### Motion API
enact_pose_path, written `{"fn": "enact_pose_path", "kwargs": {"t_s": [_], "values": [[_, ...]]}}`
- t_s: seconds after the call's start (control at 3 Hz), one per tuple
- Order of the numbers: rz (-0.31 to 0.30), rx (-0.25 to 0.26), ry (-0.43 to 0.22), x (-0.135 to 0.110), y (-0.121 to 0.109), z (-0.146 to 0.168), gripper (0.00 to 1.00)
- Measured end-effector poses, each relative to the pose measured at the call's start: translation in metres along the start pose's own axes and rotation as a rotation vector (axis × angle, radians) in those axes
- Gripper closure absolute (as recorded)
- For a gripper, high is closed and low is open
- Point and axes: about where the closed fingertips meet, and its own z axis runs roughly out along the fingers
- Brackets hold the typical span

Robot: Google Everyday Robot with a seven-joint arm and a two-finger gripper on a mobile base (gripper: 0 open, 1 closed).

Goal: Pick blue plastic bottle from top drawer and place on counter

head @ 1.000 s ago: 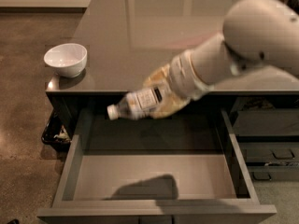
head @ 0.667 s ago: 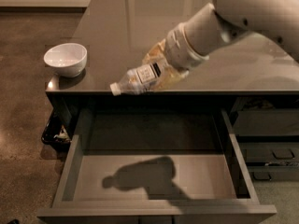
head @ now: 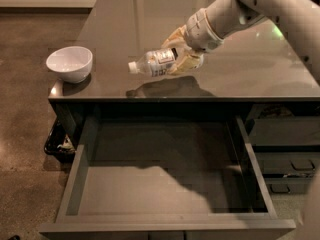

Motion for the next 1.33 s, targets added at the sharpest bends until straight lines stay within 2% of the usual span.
{"fn": "enact_pose_path", "kwargs": {"t_s": [0.33,0.67,1.33], "values": [[0.089,-0.020,-0.170,0.018,-0.017,0.014,1.00],[0.084,0.033,-0.210,0.017,-0.037,0.000,0.82],[0.082,0.033,-0.209,0.016,-0.037,0.000,0.36]]}}
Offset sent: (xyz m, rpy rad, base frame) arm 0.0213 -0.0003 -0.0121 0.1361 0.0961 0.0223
